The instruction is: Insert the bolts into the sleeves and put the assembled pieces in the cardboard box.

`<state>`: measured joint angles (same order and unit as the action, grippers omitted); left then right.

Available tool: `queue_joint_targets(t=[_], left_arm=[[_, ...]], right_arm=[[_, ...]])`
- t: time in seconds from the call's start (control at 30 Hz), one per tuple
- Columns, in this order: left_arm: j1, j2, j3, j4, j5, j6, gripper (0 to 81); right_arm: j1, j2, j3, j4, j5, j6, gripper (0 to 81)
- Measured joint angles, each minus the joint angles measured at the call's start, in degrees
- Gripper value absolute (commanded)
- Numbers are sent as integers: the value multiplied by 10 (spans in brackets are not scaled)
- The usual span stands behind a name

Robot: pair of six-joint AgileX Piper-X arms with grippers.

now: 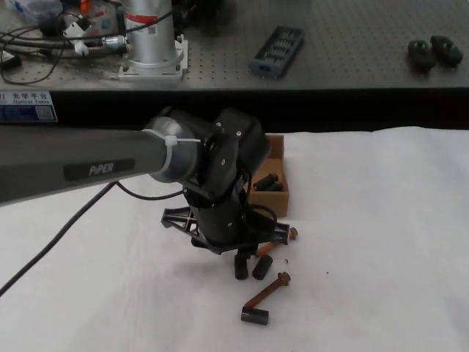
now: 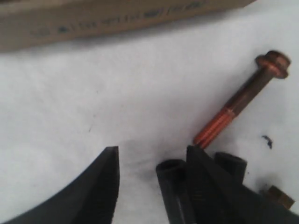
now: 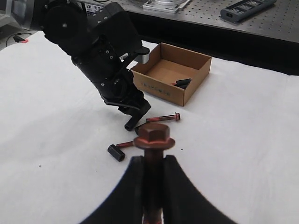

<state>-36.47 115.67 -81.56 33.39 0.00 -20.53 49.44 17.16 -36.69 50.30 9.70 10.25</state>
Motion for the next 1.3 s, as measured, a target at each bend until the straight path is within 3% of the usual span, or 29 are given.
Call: queue_joint_targets(t=[0.3,0.6,1.3], left_arm=[[-1,0,-2,19,0,-4,338],[-5,0,-2,67,54,-54,338],[-16,0,-2,27,24,-58,305]], right_arm=[[0,0,0,0,22,0,30],[0,0,0,0,21,0,30],[0,0,0,0,3,0,30]])
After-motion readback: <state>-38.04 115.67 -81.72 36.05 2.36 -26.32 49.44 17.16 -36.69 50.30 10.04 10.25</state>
